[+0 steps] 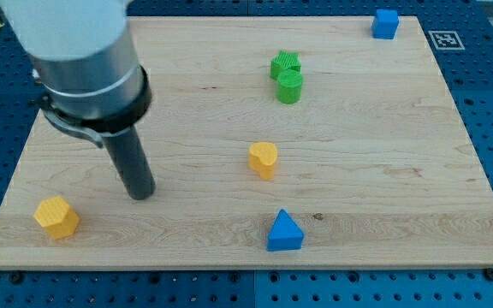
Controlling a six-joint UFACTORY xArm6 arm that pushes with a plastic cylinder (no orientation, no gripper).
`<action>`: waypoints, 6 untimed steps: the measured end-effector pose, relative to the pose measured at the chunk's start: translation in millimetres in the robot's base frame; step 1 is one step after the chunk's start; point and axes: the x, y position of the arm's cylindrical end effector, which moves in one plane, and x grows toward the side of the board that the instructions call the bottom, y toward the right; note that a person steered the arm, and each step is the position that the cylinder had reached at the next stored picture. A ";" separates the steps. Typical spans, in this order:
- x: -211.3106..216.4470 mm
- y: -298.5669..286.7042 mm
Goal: Push your arm at the bottom left corner of the board
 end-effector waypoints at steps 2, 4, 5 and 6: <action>-35.7 -92.5; -36.2 -151.0; -6.9 -158.8; 36.1 -158.7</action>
